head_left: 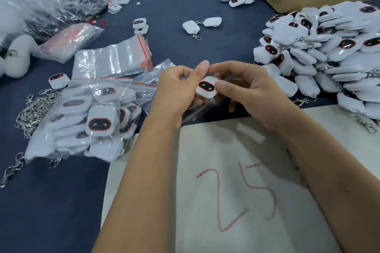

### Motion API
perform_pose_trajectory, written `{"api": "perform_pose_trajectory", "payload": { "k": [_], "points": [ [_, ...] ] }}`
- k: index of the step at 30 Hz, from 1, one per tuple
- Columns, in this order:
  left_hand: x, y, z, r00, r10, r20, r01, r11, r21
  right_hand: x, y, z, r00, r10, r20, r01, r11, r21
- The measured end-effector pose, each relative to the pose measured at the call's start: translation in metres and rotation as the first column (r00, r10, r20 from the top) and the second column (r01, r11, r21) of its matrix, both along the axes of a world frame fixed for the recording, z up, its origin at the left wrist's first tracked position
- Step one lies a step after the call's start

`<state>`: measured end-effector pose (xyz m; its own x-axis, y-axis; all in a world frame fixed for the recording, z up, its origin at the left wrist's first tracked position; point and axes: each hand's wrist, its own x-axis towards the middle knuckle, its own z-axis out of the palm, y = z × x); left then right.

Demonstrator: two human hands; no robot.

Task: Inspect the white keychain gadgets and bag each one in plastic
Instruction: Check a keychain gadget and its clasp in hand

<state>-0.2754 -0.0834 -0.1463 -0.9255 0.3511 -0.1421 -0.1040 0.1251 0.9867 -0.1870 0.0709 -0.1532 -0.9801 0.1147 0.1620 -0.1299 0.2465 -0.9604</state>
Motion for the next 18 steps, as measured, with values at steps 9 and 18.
{"api": "perform_pose_trajectory", "payload": {
  "k": [9,18],
  "points": [
    [0.001,0.000,0.006,0.988,-0.027,0.154,0.010,0.994,0.111,-0.003,0.000,-0.004,0.997,-0.081,-0.013,0.080,0.994,-0.073],
    [-0.002,-0.005,0.003,0.973,-0.189,0.130,0.143,0.944,0.296,-0.007,-0.001,-0.009,0.977,-0.212,0.014,0.213,0.970,-0.118]
  ]
}}
